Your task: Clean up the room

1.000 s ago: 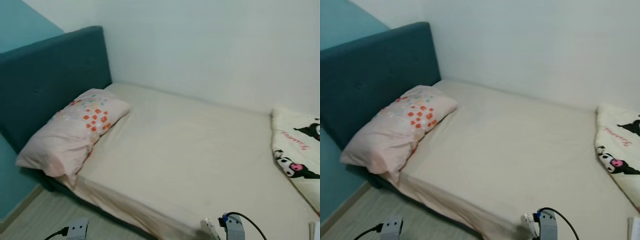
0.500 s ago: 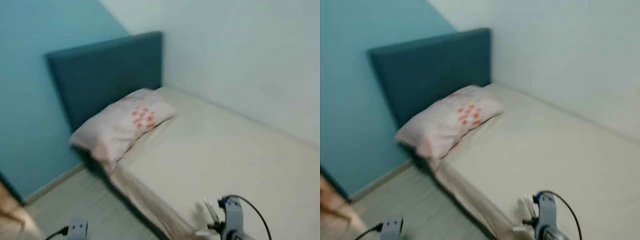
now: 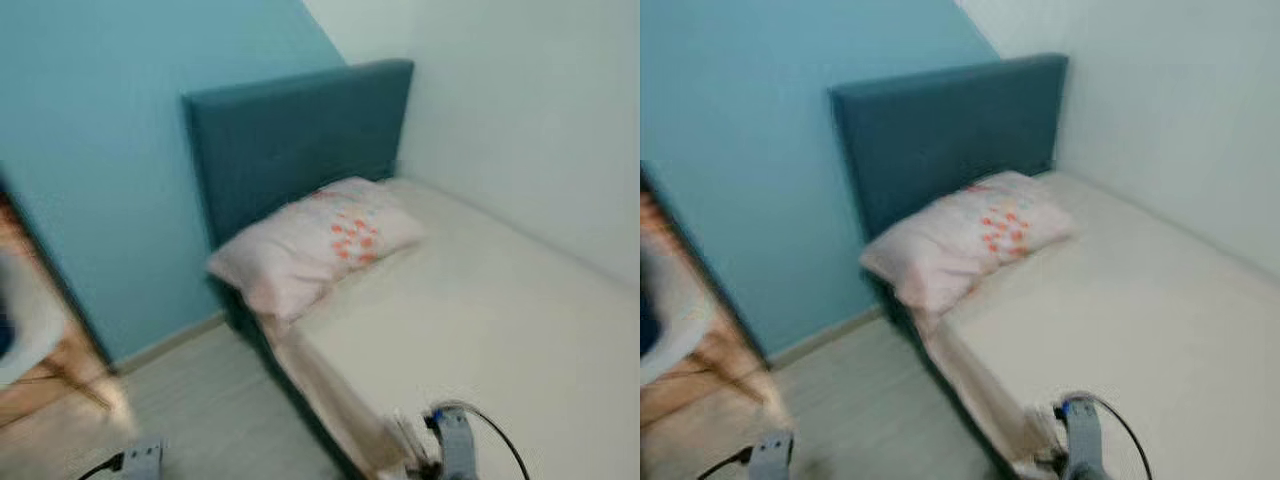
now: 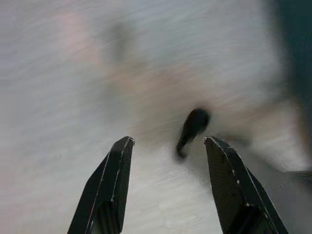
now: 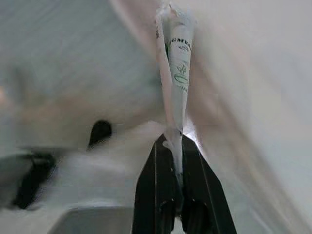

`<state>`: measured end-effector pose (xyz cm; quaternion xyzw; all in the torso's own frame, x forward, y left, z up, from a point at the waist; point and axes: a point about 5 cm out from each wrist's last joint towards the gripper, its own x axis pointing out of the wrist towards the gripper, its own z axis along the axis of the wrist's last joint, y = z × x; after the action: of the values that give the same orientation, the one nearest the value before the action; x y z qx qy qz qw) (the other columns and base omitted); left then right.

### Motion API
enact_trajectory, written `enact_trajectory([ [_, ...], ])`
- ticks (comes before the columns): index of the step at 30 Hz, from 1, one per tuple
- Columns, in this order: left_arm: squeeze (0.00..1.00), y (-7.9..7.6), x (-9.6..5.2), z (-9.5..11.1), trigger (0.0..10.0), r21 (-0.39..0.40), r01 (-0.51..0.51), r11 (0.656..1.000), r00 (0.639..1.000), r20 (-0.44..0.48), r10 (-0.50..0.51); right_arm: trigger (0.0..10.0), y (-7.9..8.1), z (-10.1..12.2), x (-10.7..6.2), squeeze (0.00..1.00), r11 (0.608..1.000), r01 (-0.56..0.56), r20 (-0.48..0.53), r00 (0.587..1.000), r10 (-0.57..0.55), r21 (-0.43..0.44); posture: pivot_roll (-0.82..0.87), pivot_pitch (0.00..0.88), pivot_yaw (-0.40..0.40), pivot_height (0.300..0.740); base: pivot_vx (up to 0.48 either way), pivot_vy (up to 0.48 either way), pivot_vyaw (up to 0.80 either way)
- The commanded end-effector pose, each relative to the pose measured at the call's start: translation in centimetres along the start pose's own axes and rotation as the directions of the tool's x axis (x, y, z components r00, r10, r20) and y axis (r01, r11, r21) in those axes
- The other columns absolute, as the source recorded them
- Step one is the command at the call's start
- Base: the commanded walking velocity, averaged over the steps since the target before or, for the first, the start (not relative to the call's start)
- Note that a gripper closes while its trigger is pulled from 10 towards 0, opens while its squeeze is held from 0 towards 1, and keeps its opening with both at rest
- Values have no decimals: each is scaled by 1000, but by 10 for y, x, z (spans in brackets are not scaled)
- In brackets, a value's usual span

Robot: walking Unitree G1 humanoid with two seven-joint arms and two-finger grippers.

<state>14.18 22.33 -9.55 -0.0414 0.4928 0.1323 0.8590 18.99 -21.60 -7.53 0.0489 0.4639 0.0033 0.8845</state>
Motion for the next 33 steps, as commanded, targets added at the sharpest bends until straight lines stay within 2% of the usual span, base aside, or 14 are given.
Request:
enact_trajectory([
  [1,0,-4,0,2,10000,7,15,1000,1000,1,-15,10000,-2,5,0,0,1000,3,13,1000,-3,-3,-9,0,-69,740,0,0,800],
  [14,0,-12,2,10,10000,30,38,999,999,21,-39,10000,5,20,3,0,998,-37,39,998,39,-60,-5,0,-87,740,0,0,800],
  [20,0,-14,2,13,10000,23,39,999,999,30,-39,10000,8,28,4,0,996,-53,60,997,58,-77,-8,0,-69,740,0,0,798],
  [23,0,-16,3,19,10000,47,45,998,998,47,-47,10000,14,36,5,0,993,-72,81,994,79,-88,-5,0,-61,740,0,0,800],
  [29,0,-15,4,35,10000,49,49,998,994,99,-54,10000,27,35,7,0,987,-114,79,989,123,-111,-1,0,-62,740,0,0,799],
  [33,0,-15,4,36,10000,57,50,997,993,105,-55,10000,31,36,8,0,986,-127,89,987,137,-107,-2,0,-54,740,0,0,797],
])
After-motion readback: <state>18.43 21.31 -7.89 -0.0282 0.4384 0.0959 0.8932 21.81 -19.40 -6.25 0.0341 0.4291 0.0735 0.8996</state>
